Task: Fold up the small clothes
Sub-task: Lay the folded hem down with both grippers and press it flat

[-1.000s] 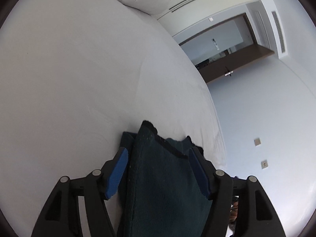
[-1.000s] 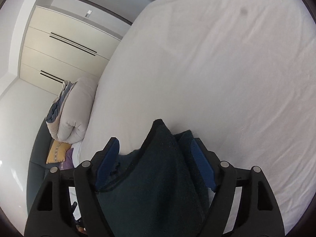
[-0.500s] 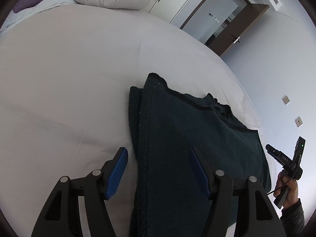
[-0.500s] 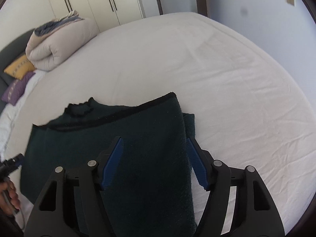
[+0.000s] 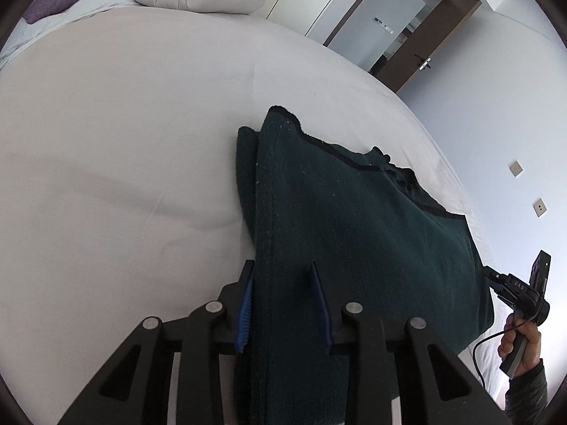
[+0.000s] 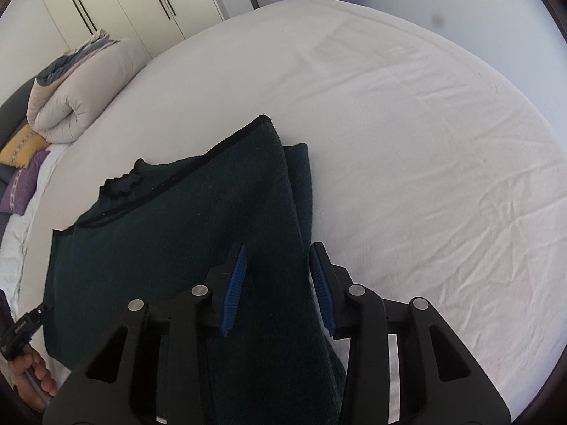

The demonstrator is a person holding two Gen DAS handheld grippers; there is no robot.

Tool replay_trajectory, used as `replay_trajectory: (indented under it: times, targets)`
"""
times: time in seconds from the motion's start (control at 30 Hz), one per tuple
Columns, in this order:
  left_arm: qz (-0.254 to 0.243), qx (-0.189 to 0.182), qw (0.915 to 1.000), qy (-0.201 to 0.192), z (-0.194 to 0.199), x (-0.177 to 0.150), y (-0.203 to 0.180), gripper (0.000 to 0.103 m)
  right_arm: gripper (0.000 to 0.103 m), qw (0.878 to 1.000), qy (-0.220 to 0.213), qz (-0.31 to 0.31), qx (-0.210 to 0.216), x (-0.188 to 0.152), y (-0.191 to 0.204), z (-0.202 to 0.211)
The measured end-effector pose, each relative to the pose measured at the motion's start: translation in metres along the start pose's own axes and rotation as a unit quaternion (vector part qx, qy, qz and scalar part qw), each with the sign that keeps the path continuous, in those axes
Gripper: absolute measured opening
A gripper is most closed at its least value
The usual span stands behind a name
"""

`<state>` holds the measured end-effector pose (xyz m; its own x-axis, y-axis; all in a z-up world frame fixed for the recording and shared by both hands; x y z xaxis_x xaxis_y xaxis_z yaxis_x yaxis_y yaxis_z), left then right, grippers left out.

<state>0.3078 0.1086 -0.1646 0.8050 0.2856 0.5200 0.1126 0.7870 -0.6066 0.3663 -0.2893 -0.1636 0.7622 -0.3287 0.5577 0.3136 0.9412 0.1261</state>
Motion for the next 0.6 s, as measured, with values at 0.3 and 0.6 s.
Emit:
replay_trajectory:
  times: [0.3,0.6]
  targets:
    - [-0.008,-0.006,0.9999,-0.010,0.016,-0.023,-0.011,0.036,0.036,0.999,0.002,0.027,0.039,-0.052,-0.032,0.037]
    - [-0.017,0.008,0.9998,-0.008,0.025,-0.033,-0.006,0.012,0.010,0.998,-0.003,0.065,0.018,-0.060,-0.030,0.045]
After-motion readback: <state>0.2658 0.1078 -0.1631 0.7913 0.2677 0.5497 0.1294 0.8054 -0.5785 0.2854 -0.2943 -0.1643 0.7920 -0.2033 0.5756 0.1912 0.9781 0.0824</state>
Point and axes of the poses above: each gripper's, at about its wrist camera, not at the fingertips, and z roughly against the way its jaws point, y to its left, x to its top, the point moved 10 cm from there along -z, roughly the way its jaws point, and after that the axes turned 13 degrees about -x, right-handed, at the moved point
